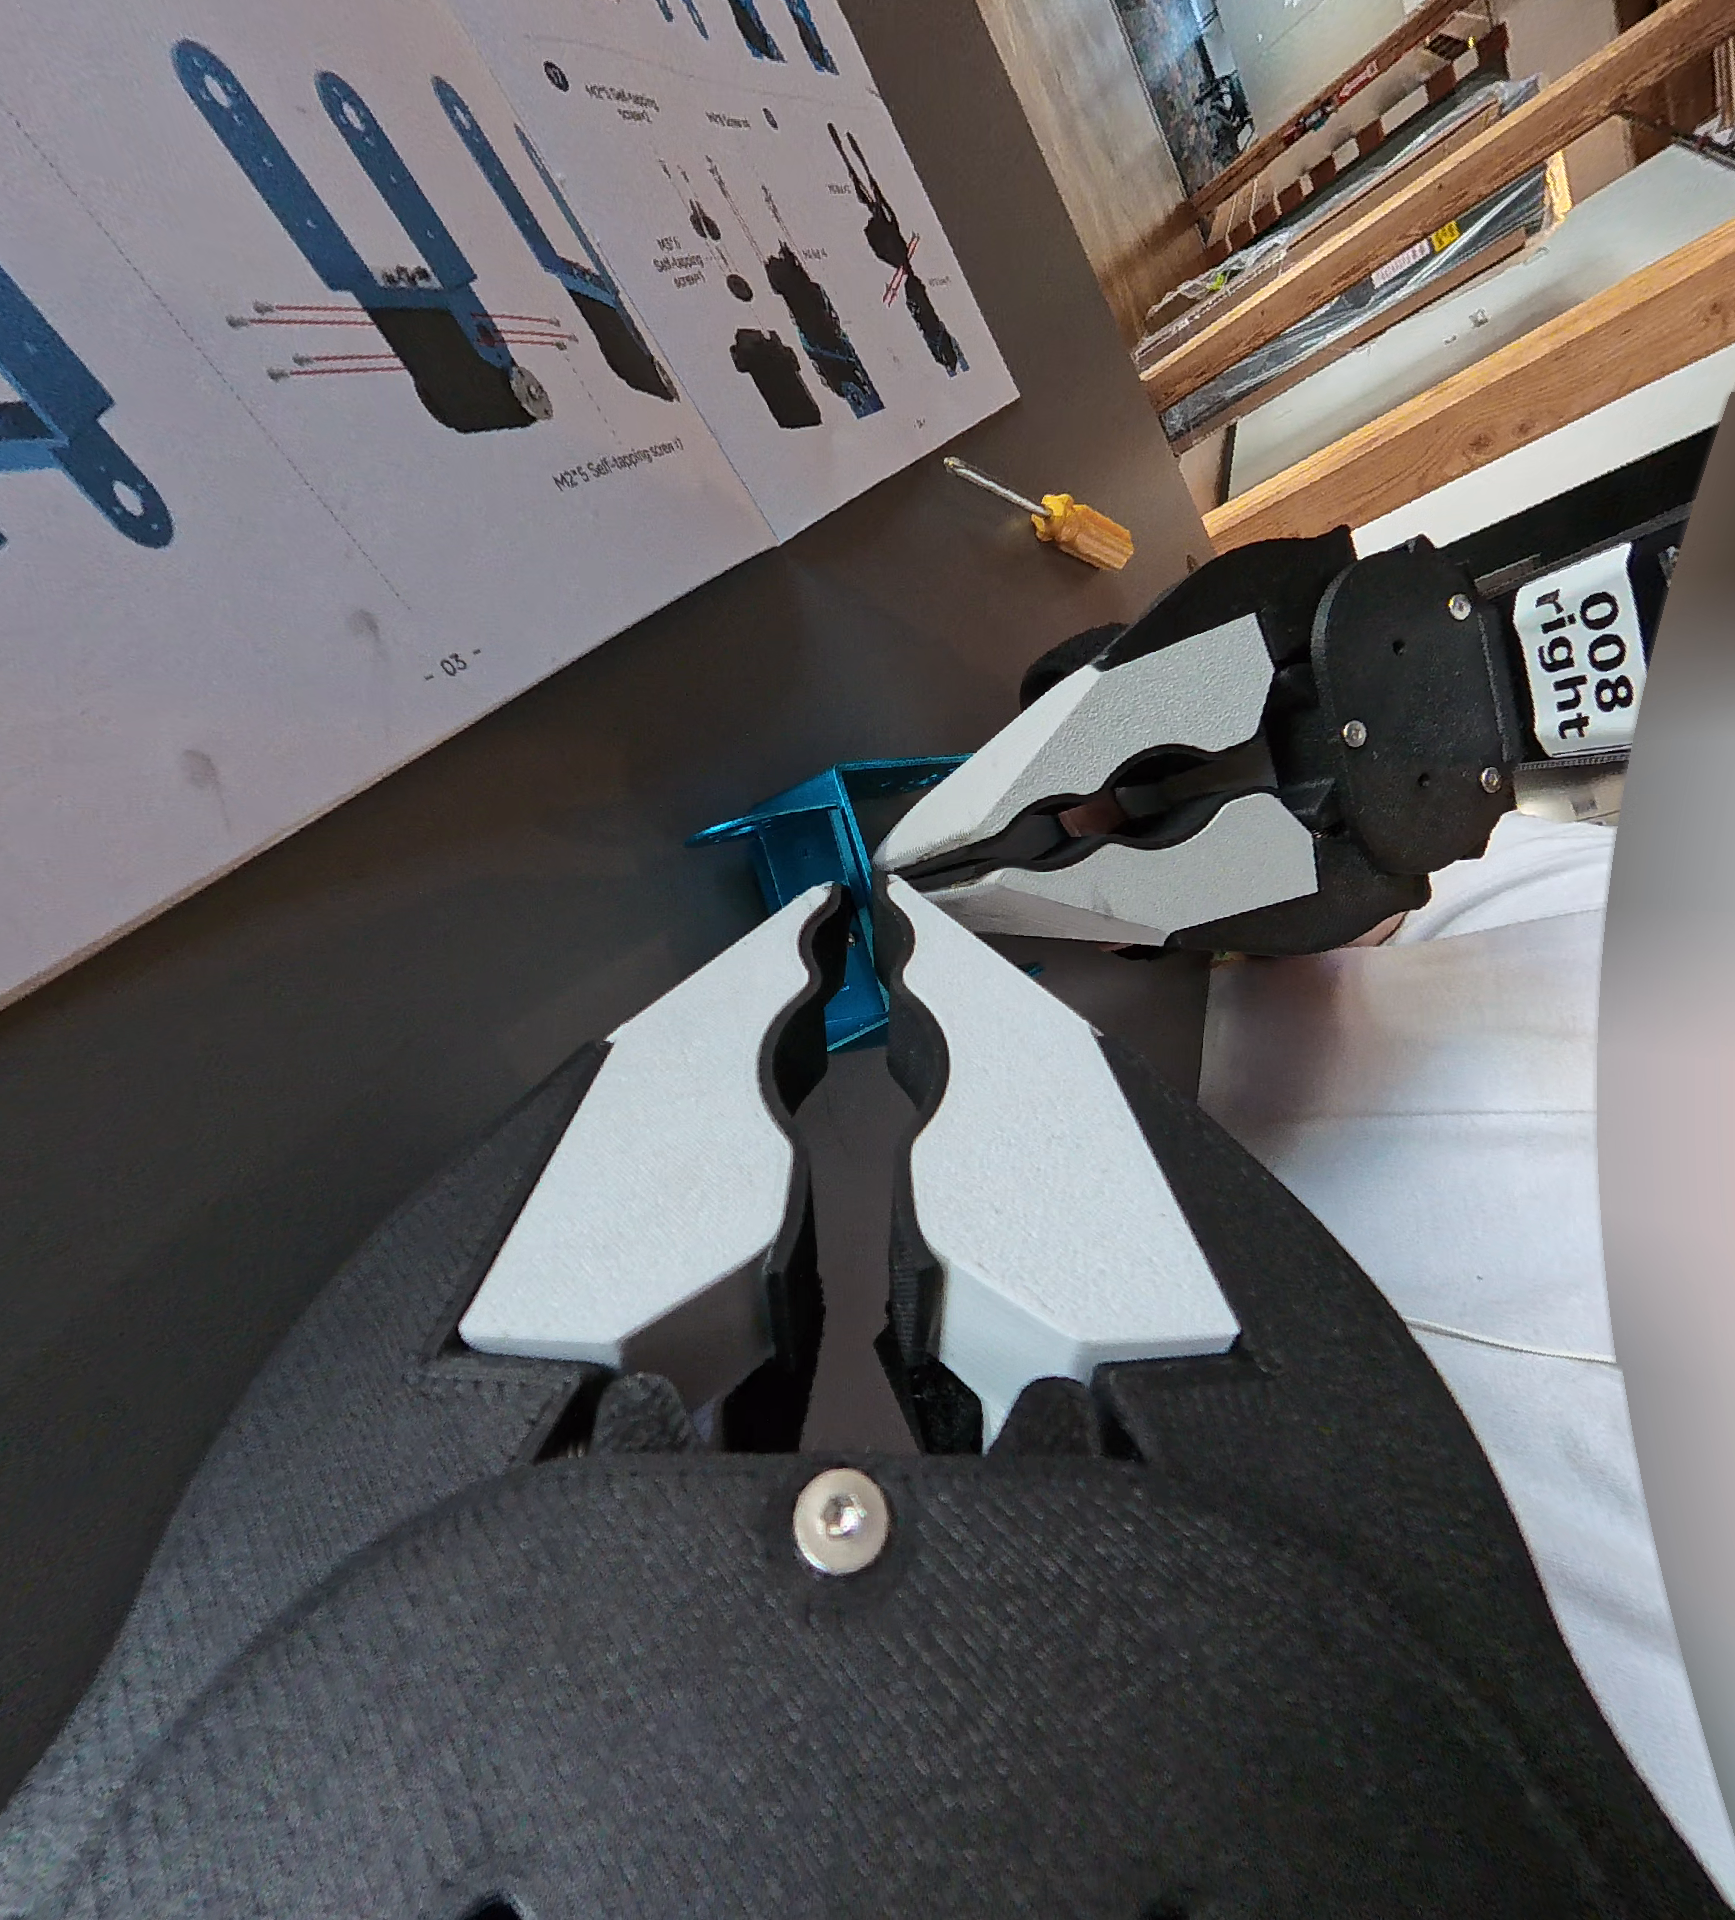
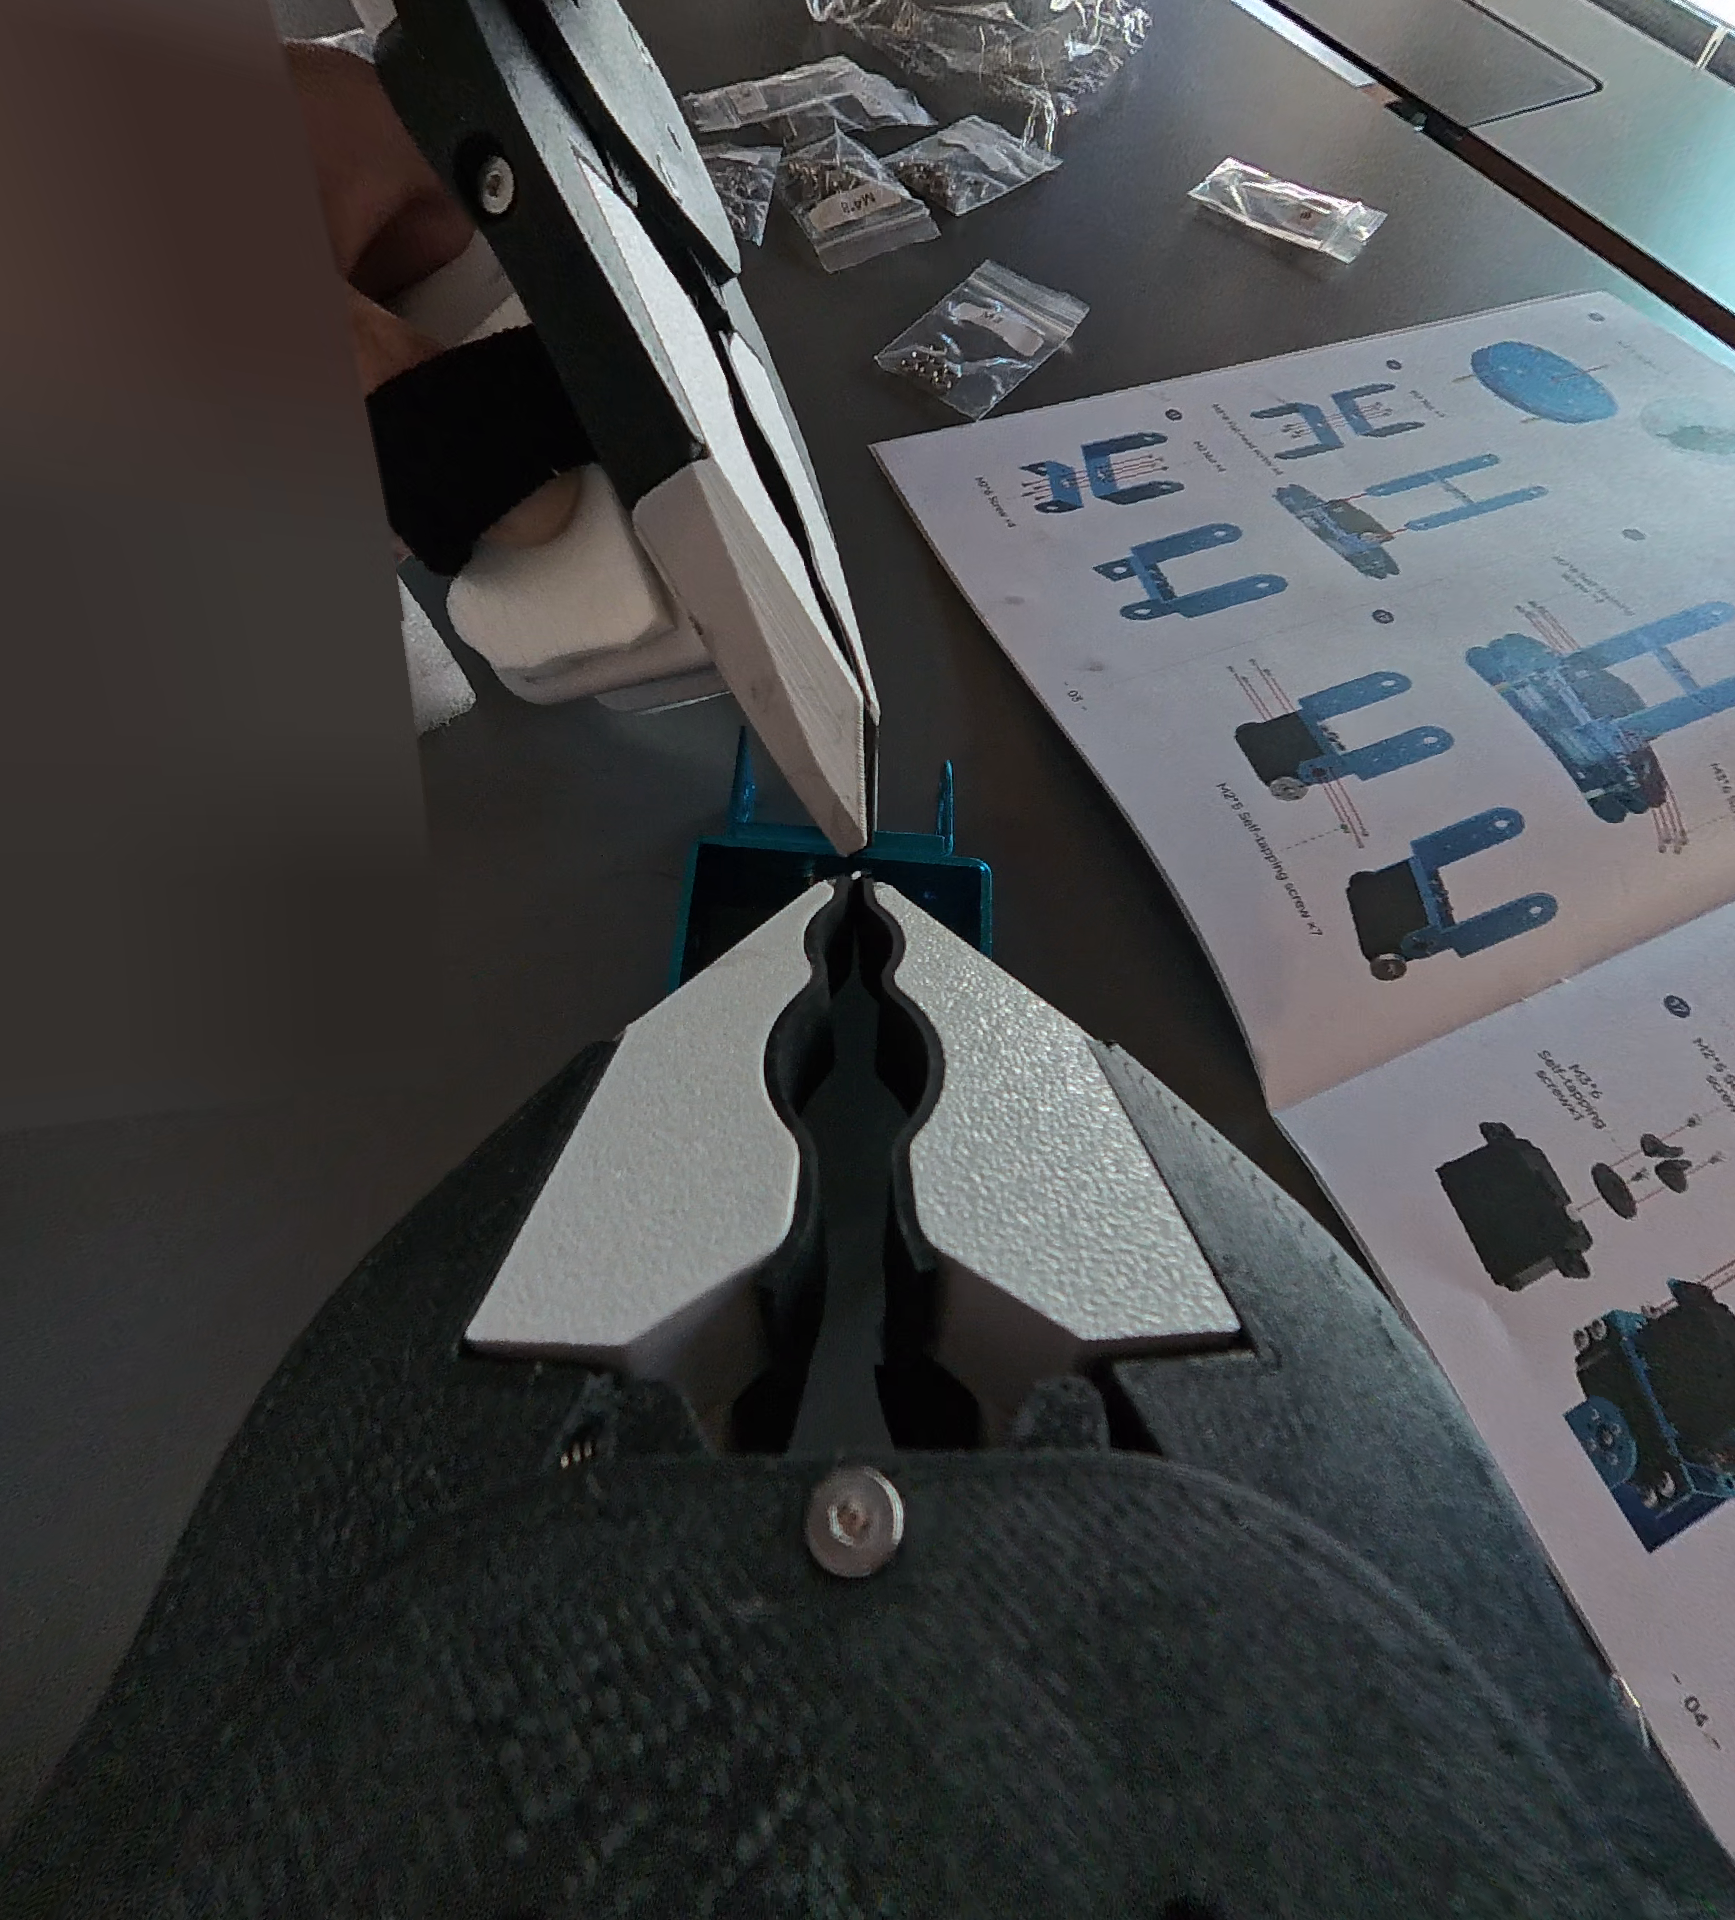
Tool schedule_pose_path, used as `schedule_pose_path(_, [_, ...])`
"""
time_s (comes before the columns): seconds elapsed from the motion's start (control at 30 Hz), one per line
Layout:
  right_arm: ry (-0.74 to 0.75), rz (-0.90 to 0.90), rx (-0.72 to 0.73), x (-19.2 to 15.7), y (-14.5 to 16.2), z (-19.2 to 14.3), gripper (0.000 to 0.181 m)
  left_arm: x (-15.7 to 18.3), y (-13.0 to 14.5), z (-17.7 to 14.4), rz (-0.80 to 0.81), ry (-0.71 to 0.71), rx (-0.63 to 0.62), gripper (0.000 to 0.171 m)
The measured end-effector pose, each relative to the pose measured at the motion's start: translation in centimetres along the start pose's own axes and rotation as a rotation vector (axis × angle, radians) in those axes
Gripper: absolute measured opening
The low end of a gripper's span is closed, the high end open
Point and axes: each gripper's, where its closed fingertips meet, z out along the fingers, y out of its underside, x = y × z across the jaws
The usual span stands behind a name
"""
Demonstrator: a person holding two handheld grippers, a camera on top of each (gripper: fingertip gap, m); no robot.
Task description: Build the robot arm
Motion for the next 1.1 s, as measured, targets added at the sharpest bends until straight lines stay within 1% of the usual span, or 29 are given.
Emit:
schedule_pose_path(0.33, [-0.008,0.015,-0.018,0.0,0.3,0.1,0.0,0.0,0.0,0.0,0.003,-0.001,-0.001,0.003])
schedule_pose_path(0.43, [-0.007,0.014,-0.022,0.3,0.3,-0.5,0.0,0.1,0.0,0.0,0.006,-0.002,-0.002,0.003])
schedule_pose_path(0.47, [-0.031,0.0,-0.015,0.2,0.2,-0.9,0.0,0.0,0.0,0.0,0.006,-0.003,-0.002,0.003])
schedule_pose_path(0.57, [-0.101,-0.056,-0.059,-0.3,0.8,-1.5,0.002,0.1,0.0,0.0,0.004,0.0,-0.003,0.003])
schedule_pose_path(0.63, [-0.107,-0.104,-0.11,-0.3,1.6,-1.5,0.005,0.1,0.1,0.0,0.008,-0.004,-0.002,0.003])
schedule_pose_path(0.73, [-0.134,-0.168,-0.139,-0.6,1.9,-1.4,0.006,0.1,0.1,0.0,0.02,-0.014,-0.004,0.003])
schedule_pose_path(0.83, [-0.2,-0.174,-0.17,-1.1,2.3,-1.3,0.005,0.1,0.1,0.0,0.021,-0.013,-0.004,0.003])
schedule_pose_path(0.97, [-0.296,-0.186,-0.218,-1.6,2.6,-1.3,0.009,0.1,0.1,0.0,0.019,-0.011,-0.004,0.003])
schedule_pose_path(1.0, [-0.309,-0.222,-0.254,-1.6,2.8,-1.4,0.01,0.1,0.1,0.0,0.02,-0.012,-0.004,0.003])
schedule_pose_path(1.07, [-0.289,-0.32,-0.306,-0.7,2.8,-1.3,0.01,0.1,0.1,0.0,0.02,-0.012,-0.004,0.003])
schedule_pose_path(1.1, [-0.321,-0.363,-0.321,-0.8,2.7,-1.4,0.009,0.1,0.1,0.0,0.02,-0.012,-0.005,0.003])
